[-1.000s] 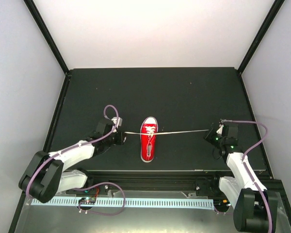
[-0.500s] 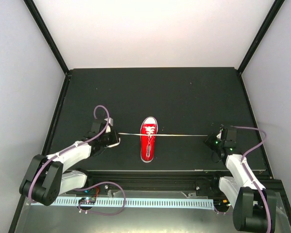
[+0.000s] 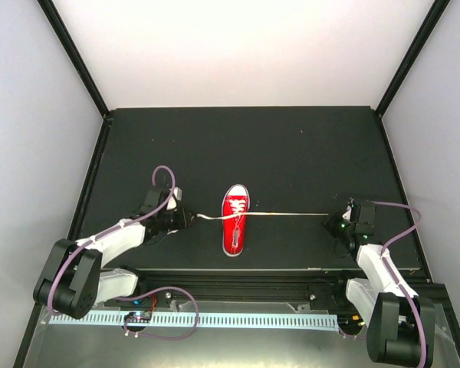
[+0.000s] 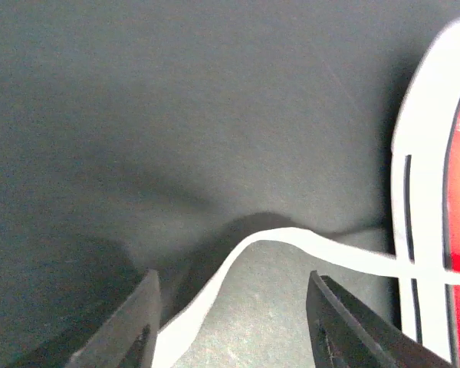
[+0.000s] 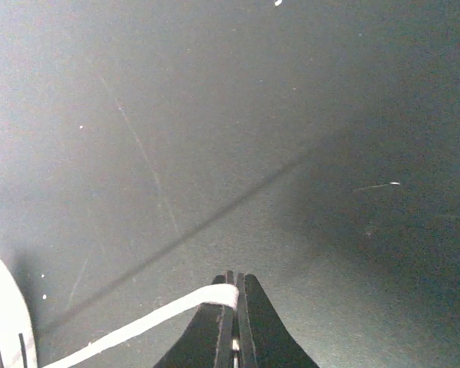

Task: Tie the shoes

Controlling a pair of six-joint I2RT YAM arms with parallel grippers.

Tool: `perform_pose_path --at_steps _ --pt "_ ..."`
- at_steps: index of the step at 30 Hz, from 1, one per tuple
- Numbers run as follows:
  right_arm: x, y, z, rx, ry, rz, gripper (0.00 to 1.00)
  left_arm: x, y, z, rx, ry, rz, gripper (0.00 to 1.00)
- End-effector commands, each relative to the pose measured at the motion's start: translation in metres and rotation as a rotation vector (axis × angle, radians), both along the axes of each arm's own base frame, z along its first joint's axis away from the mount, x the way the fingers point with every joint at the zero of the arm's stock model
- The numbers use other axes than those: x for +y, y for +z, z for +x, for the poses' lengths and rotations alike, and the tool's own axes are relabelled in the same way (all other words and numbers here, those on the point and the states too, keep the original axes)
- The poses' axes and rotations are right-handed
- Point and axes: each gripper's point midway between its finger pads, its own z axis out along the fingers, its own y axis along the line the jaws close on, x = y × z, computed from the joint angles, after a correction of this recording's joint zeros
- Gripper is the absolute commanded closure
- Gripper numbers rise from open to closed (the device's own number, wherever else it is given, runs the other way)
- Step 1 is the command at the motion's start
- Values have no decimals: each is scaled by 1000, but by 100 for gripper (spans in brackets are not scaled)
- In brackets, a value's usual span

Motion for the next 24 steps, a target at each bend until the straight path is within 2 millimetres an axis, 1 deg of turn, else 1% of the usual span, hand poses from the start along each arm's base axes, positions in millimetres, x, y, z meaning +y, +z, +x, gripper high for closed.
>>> perform_pose_path --at_steps 1,2,3,6,8,9,11,13,17,21,24 --pt "0 15 11 -72 13 6 98 -19 14 -2 -2 -113 20 39" --pt "1 16 12 -76 22 7 98 -25 18 -2 -18 -141 18 36" --pt "2 17 12 -77 27 9 98 -30 21 -3 -31 -169 23 35" --pt "5 18 13 -82 40 18 98 -47 25 -3 -55 -267 70 35" --pt "6 18 14 -85 48 26 98 -63 28 -7 -85 -367 107 34" --pt "7 18 14 -85 52 30 98 -71 23 -11 -76 -420 127 35" --pt "9 18 15 -84 60 38 98 -85 19 -18 -75 -501 155 37" --pt "10 16 15 -79 68 44 98 -90 15 -19 -76 -531 181 42" --pt "13 15 16 -73 80 60 98 -85 4 -12 -74 -501 232 54" --pt "15 16 18 -81 89 66 98 -86 3 -3 -96 -481 270 58" --pt "15 16 19 -82 93 67 98 -90 3 2 -124 -495 274 58"
